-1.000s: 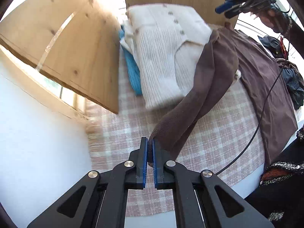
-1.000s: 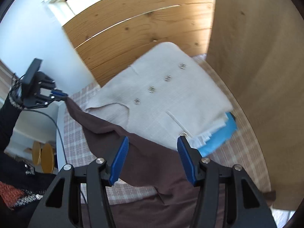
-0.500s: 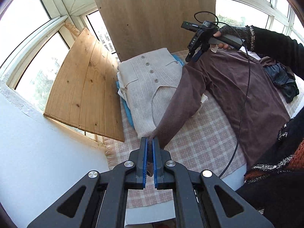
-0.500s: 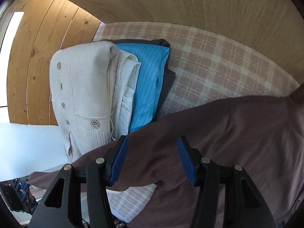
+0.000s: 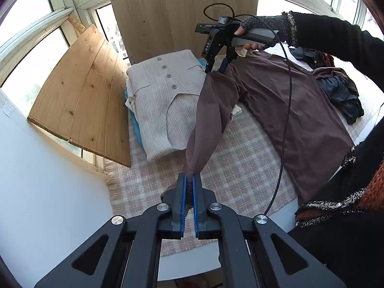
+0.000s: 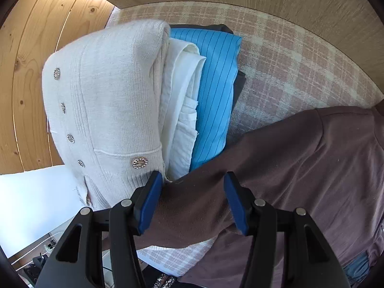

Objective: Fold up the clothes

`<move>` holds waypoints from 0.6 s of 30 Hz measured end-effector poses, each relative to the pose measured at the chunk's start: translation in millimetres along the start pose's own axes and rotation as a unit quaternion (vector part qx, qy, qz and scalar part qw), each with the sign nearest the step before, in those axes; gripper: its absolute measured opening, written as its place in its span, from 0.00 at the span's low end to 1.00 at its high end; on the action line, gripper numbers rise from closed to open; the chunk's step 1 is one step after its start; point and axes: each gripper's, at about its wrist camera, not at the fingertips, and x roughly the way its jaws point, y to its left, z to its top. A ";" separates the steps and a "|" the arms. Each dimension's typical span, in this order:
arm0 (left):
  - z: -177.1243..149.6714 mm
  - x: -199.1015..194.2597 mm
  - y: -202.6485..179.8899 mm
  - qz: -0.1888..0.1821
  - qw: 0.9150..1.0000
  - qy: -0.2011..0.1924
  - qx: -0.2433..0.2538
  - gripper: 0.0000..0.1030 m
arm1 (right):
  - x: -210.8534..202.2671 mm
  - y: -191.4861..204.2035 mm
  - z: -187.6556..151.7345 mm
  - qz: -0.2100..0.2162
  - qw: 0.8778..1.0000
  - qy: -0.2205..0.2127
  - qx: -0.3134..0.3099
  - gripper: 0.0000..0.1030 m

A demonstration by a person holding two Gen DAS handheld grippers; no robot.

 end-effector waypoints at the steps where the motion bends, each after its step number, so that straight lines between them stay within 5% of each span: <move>1: -4.8 2.4 -1.3 -0.006 1.000 -0.001 -0.001 0.04 | -0.1 1.6 -2.4 -0.001 1.000 -0.003 -0.004 0.47; 3: -9.6 3.4 -6.2 -0.014 1.000 -0.004 -0.001 0.04 | -0.3 4.8 -7.2 -0.002 1.000 -0.010 -0.011 0.21; 6: -12.8 1.4 -15.3 -0.023 1.000 -0.010 0.002 0.04 | -6.2 10.3 -16.9 -0.015 0.999 -0.029 -0.031 0.07; 18: -24.8 -2.3 -66.3 -0.055 0.998 -0.031 0.007 0.04 | -46.0 -29.7 -68.8 0.058 0.994 -0.094 -0.020 0.05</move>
